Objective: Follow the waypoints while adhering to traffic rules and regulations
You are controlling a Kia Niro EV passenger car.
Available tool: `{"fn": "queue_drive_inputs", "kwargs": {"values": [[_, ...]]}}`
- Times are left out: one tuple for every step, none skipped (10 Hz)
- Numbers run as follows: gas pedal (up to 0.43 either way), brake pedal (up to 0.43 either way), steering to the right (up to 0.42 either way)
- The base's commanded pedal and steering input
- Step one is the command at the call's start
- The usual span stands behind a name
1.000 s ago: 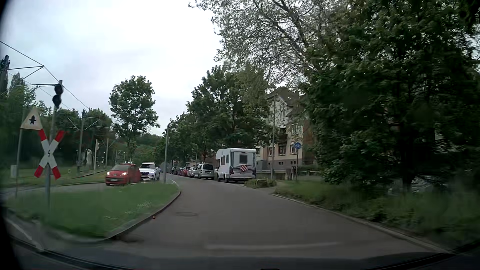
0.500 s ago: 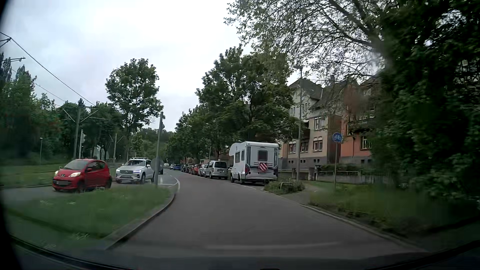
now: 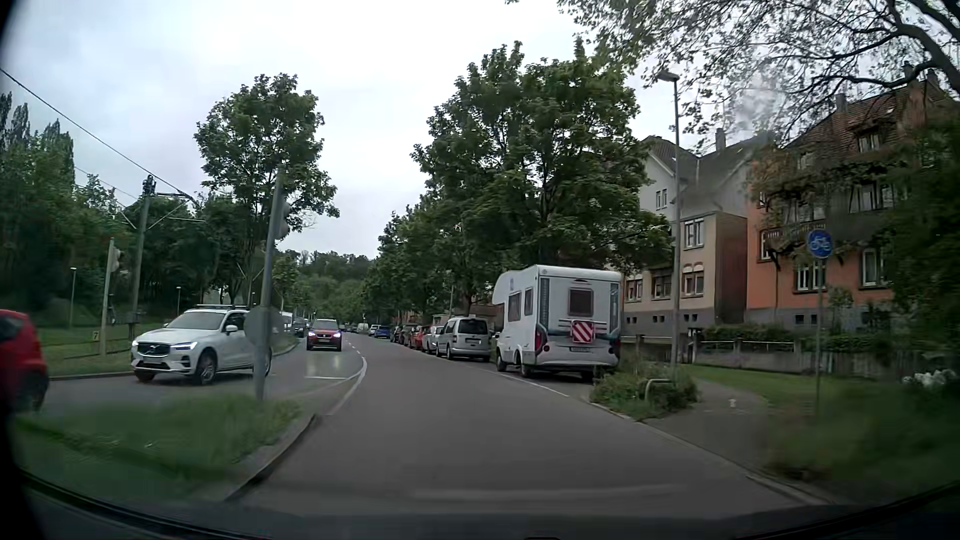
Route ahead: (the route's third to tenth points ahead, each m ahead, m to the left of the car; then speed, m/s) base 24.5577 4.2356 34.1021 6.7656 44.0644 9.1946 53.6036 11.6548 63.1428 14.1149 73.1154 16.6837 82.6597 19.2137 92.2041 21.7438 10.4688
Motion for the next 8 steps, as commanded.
{"fn": "queue_drive_inputs", "kwargs": {"values": [[0.189,0.0,-0.059],[0.189,0.0,-0.058],[0.189,0.0,-0.058],[0.189,0.0,-0.059],[0.189,0.0,-0.059],[0.169,0.0,-0.06],[0.169,0.0,-0.061],[0.169,0.0,-0.059]]}}
